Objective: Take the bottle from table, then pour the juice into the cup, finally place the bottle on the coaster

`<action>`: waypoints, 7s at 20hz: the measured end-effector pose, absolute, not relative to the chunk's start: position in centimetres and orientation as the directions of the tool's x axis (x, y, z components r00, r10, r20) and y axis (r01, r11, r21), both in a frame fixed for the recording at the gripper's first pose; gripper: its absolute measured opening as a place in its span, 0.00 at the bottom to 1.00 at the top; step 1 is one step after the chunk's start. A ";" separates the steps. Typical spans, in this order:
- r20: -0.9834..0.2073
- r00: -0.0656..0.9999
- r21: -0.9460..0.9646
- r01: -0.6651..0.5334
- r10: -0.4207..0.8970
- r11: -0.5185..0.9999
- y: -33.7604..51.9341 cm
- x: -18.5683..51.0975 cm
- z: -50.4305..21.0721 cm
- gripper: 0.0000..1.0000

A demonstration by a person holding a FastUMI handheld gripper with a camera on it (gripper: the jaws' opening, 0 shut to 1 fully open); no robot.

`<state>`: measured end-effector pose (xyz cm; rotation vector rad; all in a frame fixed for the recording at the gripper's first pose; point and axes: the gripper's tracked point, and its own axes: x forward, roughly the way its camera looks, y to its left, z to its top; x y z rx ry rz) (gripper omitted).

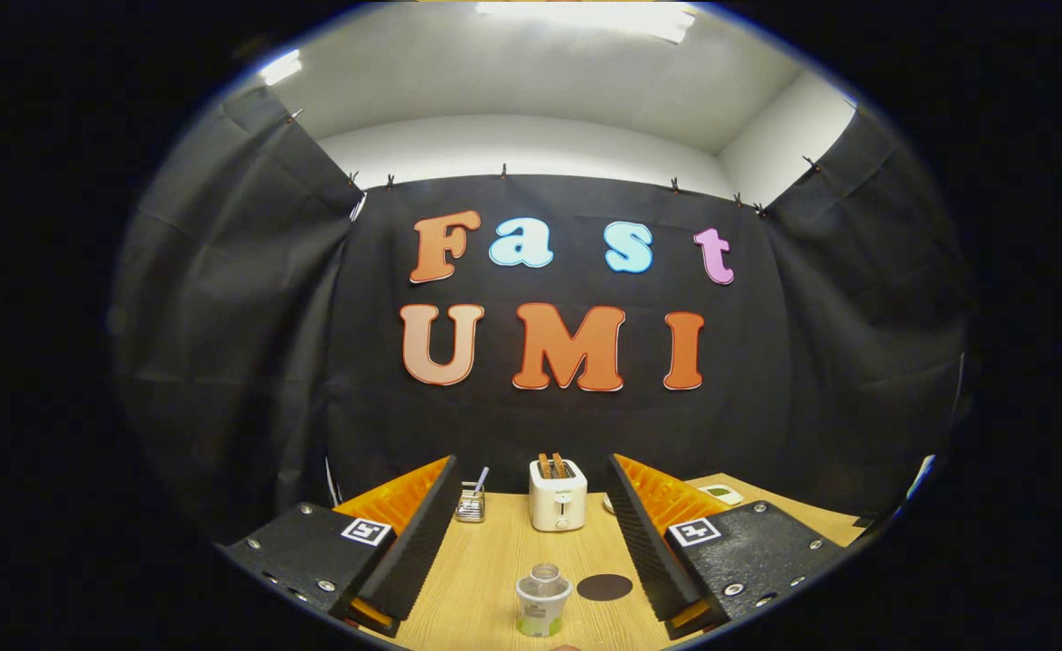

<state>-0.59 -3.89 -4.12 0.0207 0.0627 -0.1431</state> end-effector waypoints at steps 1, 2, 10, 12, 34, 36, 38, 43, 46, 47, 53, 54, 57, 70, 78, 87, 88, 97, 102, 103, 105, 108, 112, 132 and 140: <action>-0.068 0.987 0.011 0.149 -0.148 0.989 -4.0 -0.7 -4.8 0.96; -0.073 0.986 0.012 0.148 -0.147 0.989 -4.0 -0.8 -5.5 0.96; -0.126 0.982 0.049 0.151 -0.144 0.987 -3.6 -0.8 -13.1 0.96; -0.133 0.981 0.059 0.153 -0.144 0.986 -3.6 -0.8 -15.1 0.96; -0.416 0.905 0.021 0.110 -0.092 0.994 -3.1 2.2 -34.8 0.90; -0.410 0.909 0.035 0.104 -0.081 0.994 -3.0 2.4 -34.6 0.82; -0.409 0.910 0.055 0.103 -0.072 0.993 -2.9 2.5 -34.7 0.65; -0.399 0.917 0.132 0.072 -0.014 0.989 -2.1 2.7 -33.9 0.57; -0.367 0.929 0.256 0.057 0.042 0.965 -1.6 3.4 -32.6 0.56; -0.363 0.930 0.299 0.054 0.061 0.953 -1.5 3.5 -32.3 0.56; -0.315 0.942 0.512 0.065 0.117 0.856 -1.6 4.5 -30.1 0.56; -0.302 0.945 0.548 0.066 0.123 0.834 -1.7 4.7 -29.5 0.56; -0.253 0.958 0.668 0.073 0.133 0.741 -2.4 4.9 -28.0 0.56; -0.163 0.986 0.952 0.150 0.028 0.266 -8.5 5.9 -28.0 0.55; -0.157 0.987 0.987 0.158 -0.025 0.006 -10.4 5.8 -29.7 0.55; -0.165 0.983 0.969 0.147 -0.079 -0.197 -11.7 6.1 -29.7 0.55; -0.164 0.983 0.966 0.143 -0.082 -0.215 -11.7 6.2 -29.6 0.55; -0.172 0.980 0.951 0.140 -0.096 -0.275 -12.0 6.7 -29.3 0.55; -0.166 0.980 0.948 0.129 -0.105 -0.291 -12.2 6.7 -29.2 0.55; -0.164 0.981 0.947 0.126 -0.106 -0.294 -12.2 6.7 -29.2 0.55; -0.160 0.981 0.946 0.120 -0.109 -0.301 -12.3 6.7 -29.1 0.55; -0.160 0.981 0.944 0.118 -0.114 -0.308 -12.2 6.9 -29.0 0.55; -0.157 0.980 0.937 0.109 -0.120 -0.331 -12.3 6.9 -29.0 0.55; -0.127 0.980 0.890 0.044 -0.154 -0.453 -12.4 7.4 -27.9 0.55; -0.104 0.982 0.866 0.011 -0.160 -0.499 -12.1 7.9 -27.0 0.55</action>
